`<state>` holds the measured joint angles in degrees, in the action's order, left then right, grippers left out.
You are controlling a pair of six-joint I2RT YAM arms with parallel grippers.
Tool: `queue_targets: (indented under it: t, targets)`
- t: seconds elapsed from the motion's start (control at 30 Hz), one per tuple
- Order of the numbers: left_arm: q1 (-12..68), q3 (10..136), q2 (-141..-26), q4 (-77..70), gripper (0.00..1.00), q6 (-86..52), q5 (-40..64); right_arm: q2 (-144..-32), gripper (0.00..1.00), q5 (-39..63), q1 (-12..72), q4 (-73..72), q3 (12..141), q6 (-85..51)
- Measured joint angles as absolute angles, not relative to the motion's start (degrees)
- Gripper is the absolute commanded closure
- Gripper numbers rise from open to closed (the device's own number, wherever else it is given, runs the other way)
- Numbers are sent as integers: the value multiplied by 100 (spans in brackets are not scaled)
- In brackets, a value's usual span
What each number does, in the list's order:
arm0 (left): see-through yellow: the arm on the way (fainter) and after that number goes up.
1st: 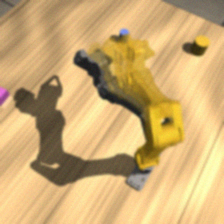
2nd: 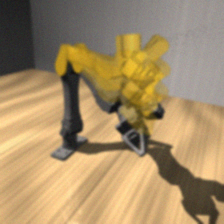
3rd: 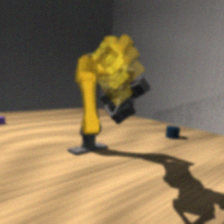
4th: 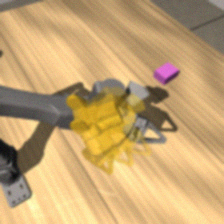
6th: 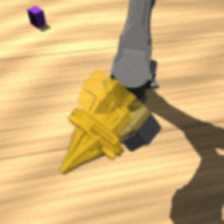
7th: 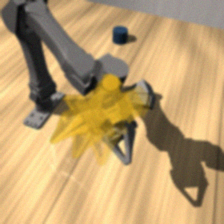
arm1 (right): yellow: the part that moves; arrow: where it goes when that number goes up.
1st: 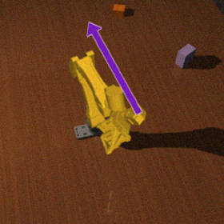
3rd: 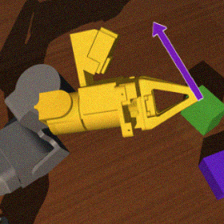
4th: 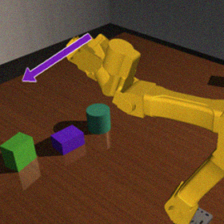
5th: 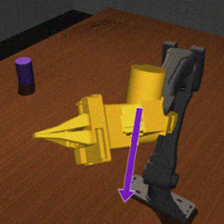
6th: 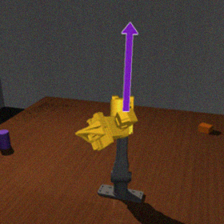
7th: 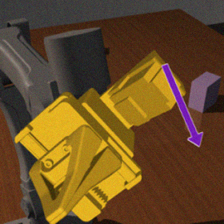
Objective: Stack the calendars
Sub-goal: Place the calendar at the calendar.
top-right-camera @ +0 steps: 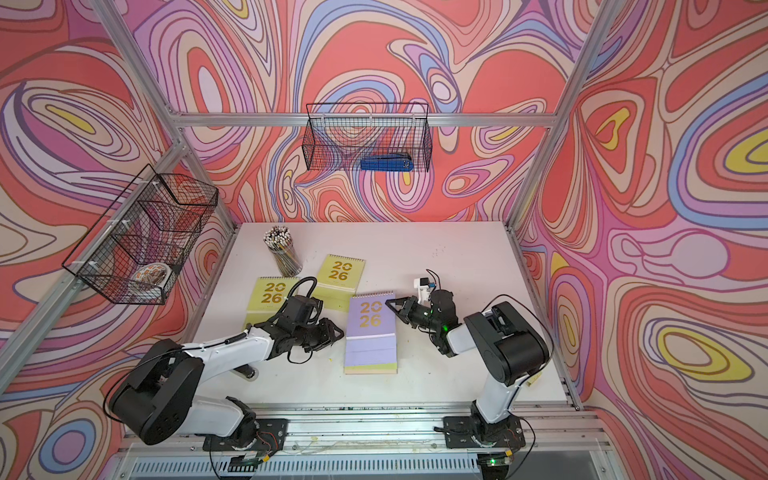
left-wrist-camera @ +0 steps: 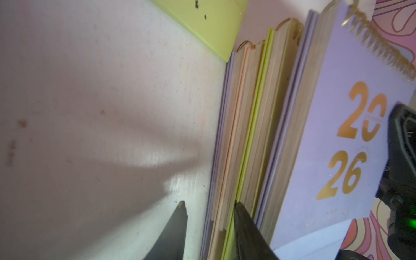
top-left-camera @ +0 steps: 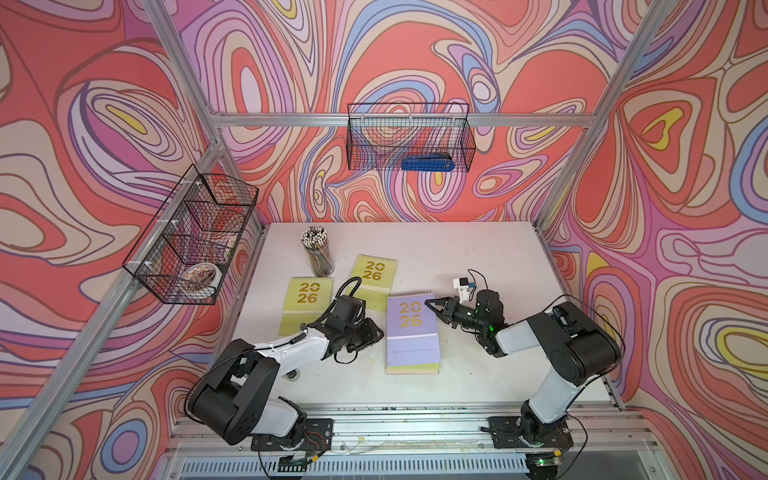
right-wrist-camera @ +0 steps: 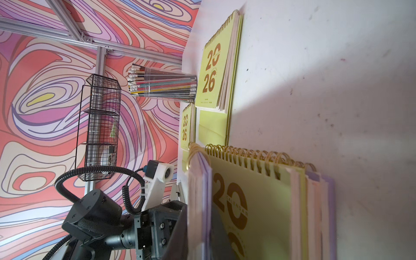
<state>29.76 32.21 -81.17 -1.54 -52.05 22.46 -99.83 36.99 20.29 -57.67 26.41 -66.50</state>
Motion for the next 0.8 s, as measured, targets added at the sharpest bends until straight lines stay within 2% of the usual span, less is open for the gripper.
queue_targets:
  t: [0.3,0.63,0.8]
  targets:
    - [2976,3223,-8117,-152,63,-5205,2248,-9968,74,3691,2029,-5408,2742,-6519]
    - [2976,3223,-8117,-150,62,-5201,2244,-9734,62,3658,2029,-4783,2832,-6278]
    - [2976,3232,-8117,-128,61,-5129,2233,-9566,52,3575,2029,-4270,2917,-6086]
